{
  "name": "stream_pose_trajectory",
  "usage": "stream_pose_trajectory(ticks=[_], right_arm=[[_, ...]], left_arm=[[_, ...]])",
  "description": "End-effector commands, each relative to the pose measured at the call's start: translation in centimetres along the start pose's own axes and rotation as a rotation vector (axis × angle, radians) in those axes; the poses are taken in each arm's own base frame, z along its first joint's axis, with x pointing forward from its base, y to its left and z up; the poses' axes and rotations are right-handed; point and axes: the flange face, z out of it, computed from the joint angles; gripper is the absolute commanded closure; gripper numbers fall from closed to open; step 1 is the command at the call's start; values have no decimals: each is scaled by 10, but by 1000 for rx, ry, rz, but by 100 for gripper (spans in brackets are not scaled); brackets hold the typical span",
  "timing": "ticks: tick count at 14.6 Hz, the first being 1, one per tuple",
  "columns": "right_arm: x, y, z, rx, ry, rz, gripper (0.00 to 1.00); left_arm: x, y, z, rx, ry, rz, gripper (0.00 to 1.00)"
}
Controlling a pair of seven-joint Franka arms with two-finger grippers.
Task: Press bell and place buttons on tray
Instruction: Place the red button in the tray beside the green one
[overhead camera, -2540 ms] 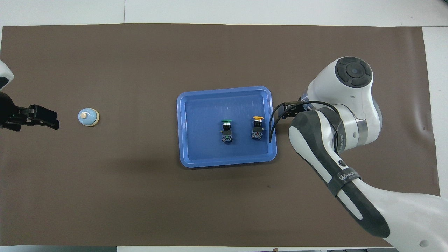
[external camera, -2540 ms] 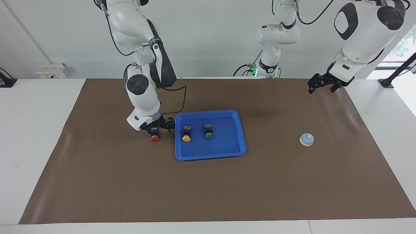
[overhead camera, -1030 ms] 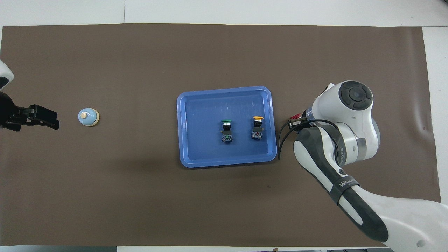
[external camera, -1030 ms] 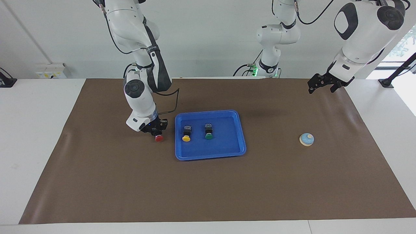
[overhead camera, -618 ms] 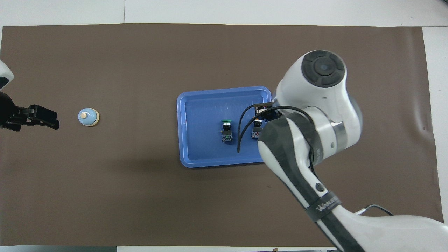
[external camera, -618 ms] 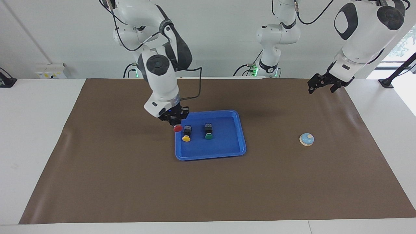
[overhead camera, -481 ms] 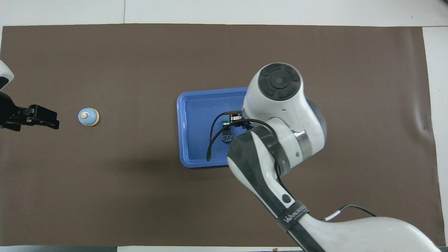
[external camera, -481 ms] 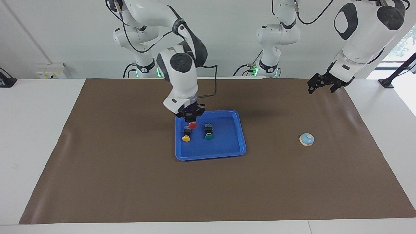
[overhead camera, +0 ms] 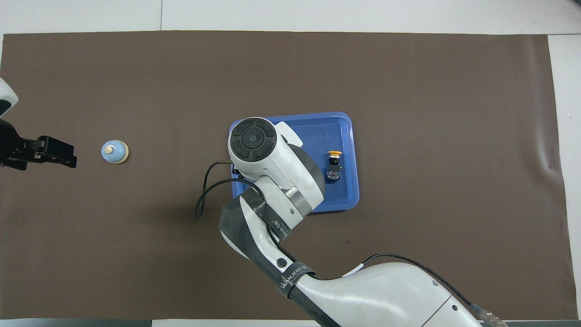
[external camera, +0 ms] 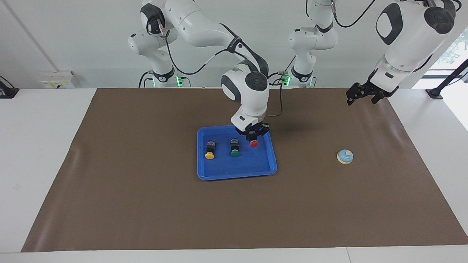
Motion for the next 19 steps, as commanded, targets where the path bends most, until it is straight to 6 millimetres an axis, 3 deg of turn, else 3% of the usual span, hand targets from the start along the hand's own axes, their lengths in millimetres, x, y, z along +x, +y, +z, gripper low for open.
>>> stream_pose_trajectory(ticks=[1,5,6,8,9,10,12,14,17,19], right_arm=[[0,-12,7,21,8,27,100],[-8,-6,35,7,-3,50,90],[-8,-6,37,11,1,55,80],[-14,-7,44,7,0,60,49],[-18,-7,45,-8,-10,56,1],[-19,-5,38,-41,-24,47,0],[-4,1,-9,-35,-11,53,0],[14,29,-57,-2,30,15,0],[26,96,-114,10,76,-71,0],[38,159,-151,-6,63,-84,0]], left_arm=[[-3,-1,-6,-17,2,0,0],[-3,-1,-6,-17,2,0,0],[-3,-1,-6,-15,2,0,0],[-3,-1,-6,-17,2,0,0],[-3,-1,-6,-15,2,0,0],[-3,-1,-6,-17,2,0,0],[-3,-1,-6,-15,2,0,0],[-3,-1,-6,-15,2,0,0],[-3,-1,-6,-15,2,0,0],[-3,-1,-6,-15,2,0,0]])
